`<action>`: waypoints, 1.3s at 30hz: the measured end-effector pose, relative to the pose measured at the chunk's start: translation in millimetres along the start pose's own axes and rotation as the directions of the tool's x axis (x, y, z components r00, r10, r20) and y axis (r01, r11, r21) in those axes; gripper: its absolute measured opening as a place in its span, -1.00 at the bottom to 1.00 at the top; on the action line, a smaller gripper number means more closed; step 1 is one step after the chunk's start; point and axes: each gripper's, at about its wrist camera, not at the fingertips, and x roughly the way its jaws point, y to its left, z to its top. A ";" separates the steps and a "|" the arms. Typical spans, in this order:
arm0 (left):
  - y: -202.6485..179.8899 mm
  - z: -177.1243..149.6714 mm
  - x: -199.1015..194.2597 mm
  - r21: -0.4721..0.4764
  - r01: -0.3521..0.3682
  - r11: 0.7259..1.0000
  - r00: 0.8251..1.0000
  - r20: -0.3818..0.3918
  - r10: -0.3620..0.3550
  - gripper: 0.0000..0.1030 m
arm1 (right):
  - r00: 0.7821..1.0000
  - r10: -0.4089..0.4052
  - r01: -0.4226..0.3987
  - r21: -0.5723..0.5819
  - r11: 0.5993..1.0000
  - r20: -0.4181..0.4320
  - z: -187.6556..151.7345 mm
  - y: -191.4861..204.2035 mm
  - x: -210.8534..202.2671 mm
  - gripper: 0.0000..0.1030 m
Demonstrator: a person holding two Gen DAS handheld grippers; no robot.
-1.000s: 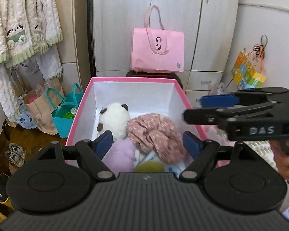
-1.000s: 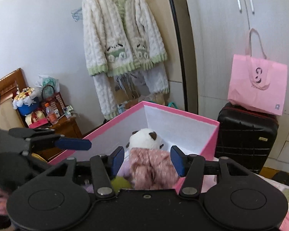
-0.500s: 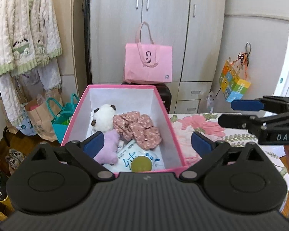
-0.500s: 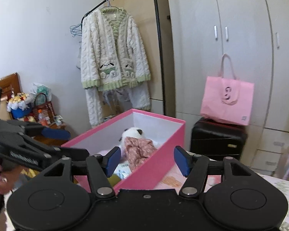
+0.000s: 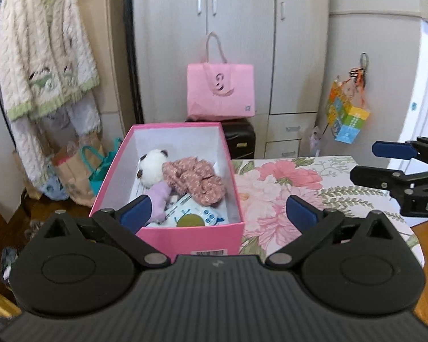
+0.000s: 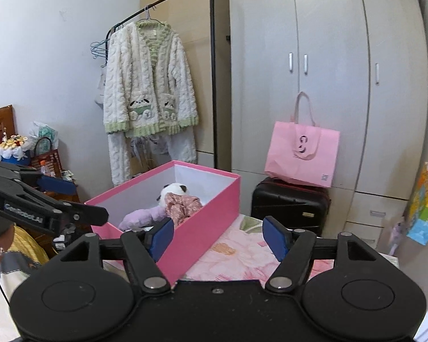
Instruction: Organize soft objects
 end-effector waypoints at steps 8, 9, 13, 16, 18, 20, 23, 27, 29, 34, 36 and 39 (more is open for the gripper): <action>-19.9 -2.8 -15.5 0.001 0.029 1.000 0.999 0.041 -0.029 1.00 | 0.988 -0.141 0.147 0.095 0.985 -0.066 -7.6 -15.9 -16.4 1.00; -23.9 -4.2 -15.6 0.009 0.022 1.000 0.999 0.047 -0.022 1.00 | 0.980 -0.177 0.187 0.112 0.976 -0.089 -7.4 -17.3 -17.1 1.00; -33.2 -9.4 -13.3 0.030 0.008 1.000 0.998 0.061 -0.010 1.00 | 0.961 -0.252 0.269 0.179 0.946 -0.112 -12.9 -24.2 -33.1 1.00; -33.9 -14.3 -10.1 0.012 0.006 1.000 0.998 0.069 -0.007 1.00 | 0.967 -0.240 0.254 0.236 0.938 -0.087 -19.0 -27.6 -47.7 1.00; -33.9 -18.8 -7.4 -0.004 -0.007 1.000 0.998 0.067 0.008 1.00 | 0.963 -0.255 0.268 0.231 0.935 -0.085 -22.7 -24.6 -52.4 1.00; -34.4 -23.4 -5.9 -0.016 -0.023 1.000 0.997 0.069 0.024 1.00 | 0.949 -0.300 0.315 0.207 0.926 -0.100 -28.0 -19.0 -53.2 1.00; -35.4 -29.3 -4.7 -0.023 -0.014 1.000 0.998 0.068 0.016 1.00 | 0.932 -0.344 0.359 0.179 0.916 -0.113 -36.0 -11.5 -51.9 1.00; -37.0 -33.8 -6.0 -0.027 -0.007 1.000 0.998 0.067 0.009 1.00 | 0.918 -0.378 0.394 0.170 0.903 -0.117 -41.9 -5.6 -52.4 1.00; -37.2 -34.9 -6.8 -0.026 -0.011 1.000 0.998 0.069 0.013 1.00 | 0.913 -0.391 0.405 0.161 0.900 -0.116 -42.1 -2.8 -53.1 1.00; -40.7 -37.1 -9.3 -0.013 -0.019 1.000 0.997 0.068 0.020 1.00 | 0.910 -0.397 0.414 0.175 0.893 -0.122 -43.3 -0.6 -54.7 1.00; -42.5 -37.4 -10.9 -0.008 -0.026 1.000 0.997 0.075 0.026 1.00 | 0.907 -0.403 0.420 0.183 0.889 -0.125 -44.3 0.5 -55.3 1.00; -43.7 -38.3 -12.3 0.000 -0.027 1.000 0.996 0.084 0.027 1.00 | 0.902 -0.415 0.431 0.185 0.883 -0.122 -45.6 2.7 -57.1 1.00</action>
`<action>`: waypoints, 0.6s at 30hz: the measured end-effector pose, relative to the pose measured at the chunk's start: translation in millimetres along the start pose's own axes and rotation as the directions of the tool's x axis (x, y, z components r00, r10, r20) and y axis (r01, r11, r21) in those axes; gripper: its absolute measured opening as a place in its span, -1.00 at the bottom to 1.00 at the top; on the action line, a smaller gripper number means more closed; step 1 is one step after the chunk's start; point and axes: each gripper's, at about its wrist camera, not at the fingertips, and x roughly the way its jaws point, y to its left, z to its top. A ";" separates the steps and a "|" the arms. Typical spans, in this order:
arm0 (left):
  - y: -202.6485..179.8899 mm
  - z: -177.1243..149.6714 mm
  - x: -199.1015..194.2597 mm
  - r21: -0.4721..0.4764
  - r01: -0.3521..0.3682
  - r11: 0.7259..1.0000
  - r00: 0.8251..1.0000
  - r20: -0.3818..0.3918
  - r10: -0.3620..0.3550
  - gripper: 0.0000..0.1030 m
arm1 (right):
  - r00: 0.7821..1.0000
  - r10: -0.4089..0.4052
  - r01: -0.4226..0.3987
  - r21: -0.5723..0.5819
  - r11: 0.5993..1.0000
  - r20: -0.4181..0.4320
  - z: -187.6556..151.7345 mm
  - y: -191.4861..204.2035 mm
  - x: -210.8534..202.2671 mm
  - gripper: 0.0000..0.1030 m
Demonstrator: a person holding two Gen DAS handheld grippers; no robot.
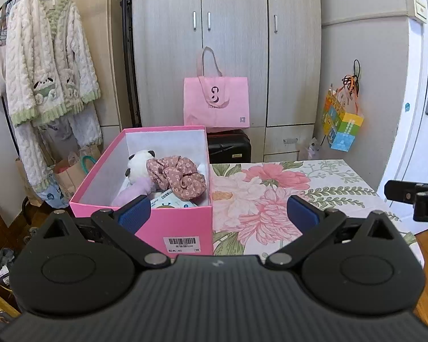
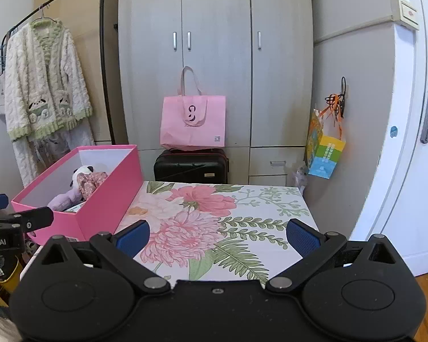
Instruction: Organize soft objects
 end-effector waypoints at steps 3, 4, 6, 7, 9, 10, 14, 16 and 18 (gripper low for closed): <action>1.1 -1.9 -0.2 -0.008 0.005 1.000 1.000 -0.003 -0.005 1.00 | 1.000 -0.012 0.012 -0.009 1.000 -0.002 -3.0 0.6 -1.7 1.00; 1.5 -2.6 0.4 -0.011 0.005 1.000 1.000 -0.006 -0.005 1.00 | 1.000 -0.013 0.013 -0.009 1.000 -0.003 -4.0 0.3 -2.4 1.00; 2.3 -3.6 2.5 -0.016 -0.001 1.000 1.000 -0.014 0.001 1.00 | 1.000 -0.015 0.015 -0.009 1.000 -0.004 -5.9 -0.1 -4.0 1.00; 2.3 -4.4 3.2 -0.017 -0.002 1.000 1.000 -0.018 0.002 1.00 | 1.000 -0.015 0.015 -0.011 1.000 -0.004 -6.7 -0.3 -5.0 1.00; 2.2 -5.8 3.7 -0.017 -0.005 1.000 1.000 -0.023 0.004 1.00 | 1.000 -0.020 0.020 -0.014 1.000 0.005 -8.7 -0.1 -8.2 1.00; 2.3 -6.5 3.5 -0.014 -0.006 1.000 1.000 -0.020 0.006 1.00 | 1.000 -0.022 0.022 -0.015 1.000 0.009 -9.6 0.0 -9.7 1.00; 2.4 -10.5 -0.8 -0.015 -0.018 1.000 1.000 -0.004 0.018 1.00 | 0.999 -0.027 0.028 -0.026 0.999 0.022 -12.6 2.9 -12.7 1.00; 3.0 -11.5 -2.2 -0.022 -0.025 0.999 1.000 -0.003 0.025 1.00 | 0.999 -0.032 0.033 -0.033 0.999 0.024 -13.1 4.6 -12.6 1.00; 3.1 -12.5 -3.7 -0.021 -0.037 0.999 0.999 -0.003 0.037 1.00 | 0.999 -0.040 0.041 -0.040 0.998 0.032 -13.8 5.2 -12.9 1.00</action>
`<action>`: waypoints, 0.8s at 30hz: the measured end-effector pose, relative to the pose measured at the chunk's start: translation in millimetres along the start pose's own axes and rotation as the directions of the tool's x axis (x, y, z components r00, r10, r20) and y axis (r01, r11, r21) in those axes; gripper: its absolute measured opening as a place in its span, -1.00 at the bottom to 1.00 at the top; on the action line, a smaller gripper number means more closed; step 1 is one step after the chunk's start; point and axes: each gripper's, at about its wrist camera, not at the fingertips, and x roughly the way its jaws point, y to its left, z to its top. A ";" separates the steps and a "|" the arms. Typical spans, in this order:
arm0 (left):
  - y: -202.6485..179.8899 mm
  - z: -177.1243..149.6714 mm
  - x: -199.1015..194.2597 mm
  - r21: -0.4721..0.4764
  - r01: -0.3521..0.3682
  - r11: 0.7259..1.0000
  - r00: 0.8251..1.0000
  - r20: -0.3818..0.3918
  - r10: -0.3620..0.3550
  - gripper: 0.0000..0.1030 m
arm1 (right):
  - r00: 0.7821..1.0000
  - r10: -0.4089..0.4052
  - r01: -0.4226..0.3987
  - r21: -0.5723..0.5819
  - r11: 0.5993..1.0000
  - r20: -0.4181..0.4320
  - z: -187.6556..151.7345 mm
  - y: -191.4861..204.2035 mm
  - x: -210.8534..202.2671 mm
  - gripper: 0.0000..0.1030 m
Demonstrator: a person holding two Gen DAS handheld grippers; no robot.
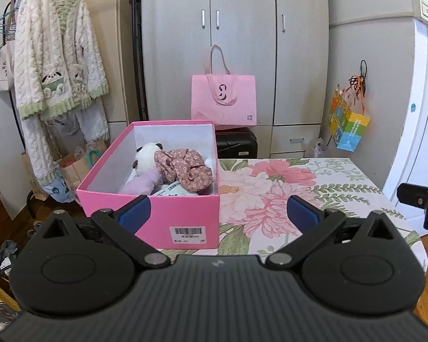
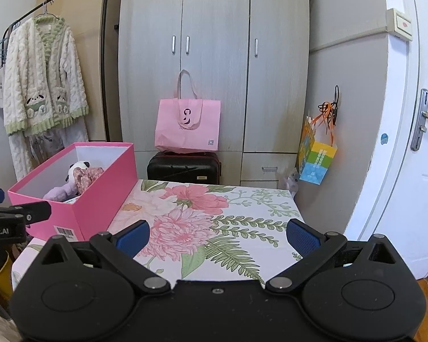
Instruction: Organize soft objects
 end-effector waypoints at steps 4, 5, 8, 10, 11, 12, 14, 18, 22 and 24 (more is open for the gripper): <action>-0.1 -0.9 -1.2 0.009 -0.020 1.000 1.000 0.005 0.020 1.00 | 1.000 -0.010 0.010 -0.010 1.000 0.006 -1.5 1.1 -0.1 1.00; -0.6 -0.9 -1.4 0.014 -0.022 1.000 1.000 0.007 0.022 1.00 | 1.000 -0.013 0.013 -0.011 1.000 0.008 -1.9 1.2 -0.1 1.00; -1.3 -2.0 -2.3 0.015 -0.024 1.000 1.000 0.012 0.024 1.00 | 1.000 -0.023 0.023 -0.012 1.000 0.009 -3.3 1.1 0.5 1.00; -0.8 -2.2 -2.1 0.012 -0.020 1.000 1.000 0.011 0.020 1.00 | 1.000 -0.025 0.025 -0.005 1.000 0.006 -3.8 0.8 1.5 1.00; -0.8 -2.1 -1.8 0.012 -0.020 1.000 1.000 0.013 0.020 1.00 | 1.000 -0.025 0.025 -0.002 1.000 0.003 -4.8 1.3 1.7 1.00; -0.9 -2.4 -2.2 0.012 -0.021 1.000 1.000 0.013 0.021 1.00 | 1.000 -0.023 0.023 -0.001 1.000 0.003 -5.2 1.5 2.1 1.00; -0.9 -2.6 -1.8 0.013 -0.027 1.000 0.999 0.019 0.027 1.00 | 1.000 -0.023 0.023 0.002 1.000 0.008 -6.0 1.2 2.3 1.00; -1.1 -3.4 -0.9 0.016 -0.037 0.999 0.999 0.023 0.037 1.00 | 0.999 -0.026 0.026 0.005 1.000 0.026 -6.7 1.6 1.1 1.00; -1.1 -4.8 1.0 0.022 -0.047 0.999 0.999 0.023 0.046 1.00 | 0.999 -0.035 0.035 -0.002 0.999 0.036 -7.7 3.4 1.1 1.00; -0.8 -5.7 0.9 0.023 -0.054 0.998 0.998 0.025 0.053 1.00 | 0.998 -0.040 0.041 -0.005 0.999 0.040 -7.7 3.6 0.9 1.00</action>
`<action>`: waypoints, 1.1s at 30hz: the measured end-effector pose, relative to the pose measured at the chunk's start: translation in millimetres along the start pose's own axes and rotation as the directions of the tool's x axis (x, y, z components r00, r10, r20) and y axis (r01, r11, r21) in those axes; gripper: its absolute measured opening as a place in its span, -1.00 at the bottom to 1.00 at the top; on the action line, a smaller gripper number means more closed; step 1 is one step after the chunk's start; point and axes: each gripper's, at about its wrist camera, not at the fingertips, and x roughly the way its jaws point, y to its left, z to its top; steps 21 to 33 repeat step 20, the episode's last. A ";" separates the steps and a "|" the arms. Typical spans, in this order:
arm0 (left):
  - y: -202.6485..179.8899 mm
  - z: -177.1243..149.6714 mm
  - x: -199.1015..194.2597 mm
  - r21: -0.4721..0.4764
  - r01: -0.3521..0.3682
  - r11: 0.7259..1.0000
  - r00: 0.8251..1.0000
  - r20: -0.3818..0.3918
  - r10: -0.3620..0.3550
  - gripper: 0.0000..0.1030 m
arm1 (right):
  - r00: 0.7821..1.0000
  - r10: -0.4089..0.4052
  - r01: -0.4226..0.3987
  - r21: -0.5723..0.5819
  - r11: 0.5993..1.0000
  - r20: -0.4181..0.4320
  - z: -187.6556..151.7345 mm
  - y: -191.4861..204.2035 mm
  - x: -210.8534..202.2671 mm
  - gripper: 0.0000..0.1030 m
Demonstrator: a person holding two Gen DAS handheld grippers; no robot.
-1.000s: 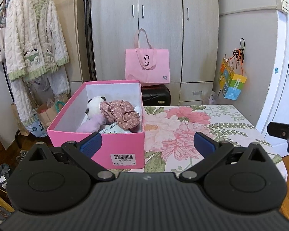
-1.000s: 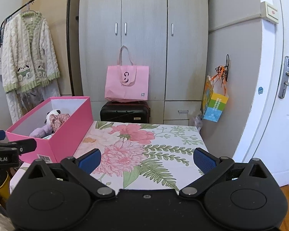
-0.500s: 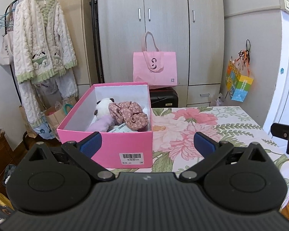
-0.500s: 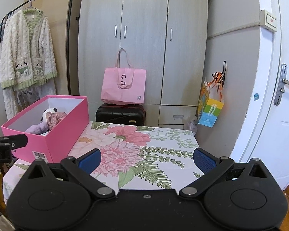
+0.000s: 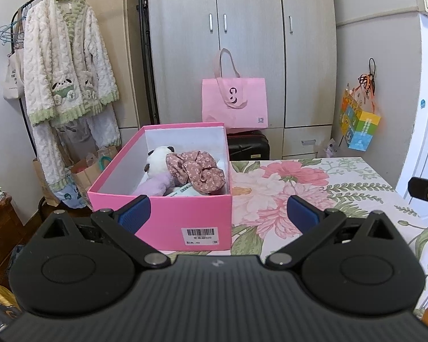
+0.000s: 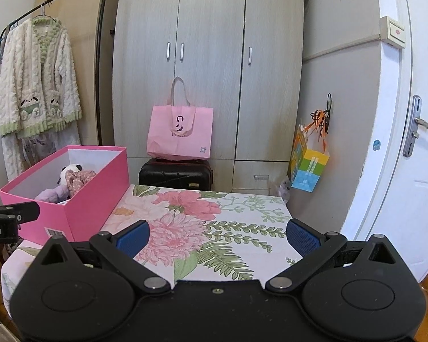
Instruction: Organize soft objects
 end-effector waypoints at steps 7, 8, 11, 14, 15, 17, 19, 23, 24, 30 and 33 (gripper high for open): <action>1.5 -0.1 -1.2 -0.001 0.002 1.000 1.000 0.007 -0.002 1.00 | 1.000 -0.005 0.005 0.002 1.000 0.005 0.1 -1.3 -0.7 1.00; 1.8 0.0 -1.4 -0.002 0.008 1.000 1.000 0.008 -0.008 1.00 | 1.000 -0.006 0.006 0.001 1.000 0.005 0.1 -1.4 -0.6 1.00; 2.4 0.5 -1.6 -0.007 0.012 1.000 1.000 0.013 -0.012 1.00 | 1.000 -0.008 0.008 0.000 1.000 0.002 0.2 -2.3 0.3 1.00; 1.5 1.1 -1.9 -0.006 0.006 1.000 1.000 0.015 -0.006 1.00 | 1.000 -0.009 0.009 0.000 1.000 -0.004 0.1 -2.1 2.1 1.00; 1.3 0.9 -2.7 -0.007 0.005 1.000 1.000 0.015 -0.005 1.00 | 1.000 -0.008 0.008 -0.001 1.000 -0.006 0.5 -1.9 3.2 1.00; 1.3 1.4 -2.9 -0.011 0.003 1.000 1.000 0.015 -0.003 1.00 | 1.000 -0.008 0.008 -0.002 1.000 -0.008 0.4 -1.5 3.9 1.00; 1.7 1.1 -4.1 -0.012 0.000 1.000 1.000 0.016 0.001 1.00 | 1.000 -0.008 0.008 -0.003 1.000 -0.010 0.3 -1.1 4.0 1.00; 1.6 1.5 -4.4 -0.013 -0.002 1.000 1.000 0.017 0.002 1.00 | 1.000 -0.009 0.009 -0.003 1.000 -0.010 0.1 -0.6 3.8 1.00; 1.6 1.5 -4.4 -0.013 -0.002 1.000 1.000 0.017 0.002 1.00 | 1.000 -0.009 0.009 -0.003 1.000 -0.010 0.1 -0.6 3.8 1.00; 1.6 1.5 -4.4 -0.013 -0.002 1.000 1.000 0.017 0.002 1.00 | 1.000 -0.009 0.009 -0.003 1.000 -0.010 0.1 -0.6 3.8 1.00; 1.6 1.5 -4.4 -0.013 -0.002 1.000 1.000 0.017 0.002 1.00 | 1.000 -0.009 0.009 -0.003 1.000 -0.010 0.1 -0.6 3.8 1.00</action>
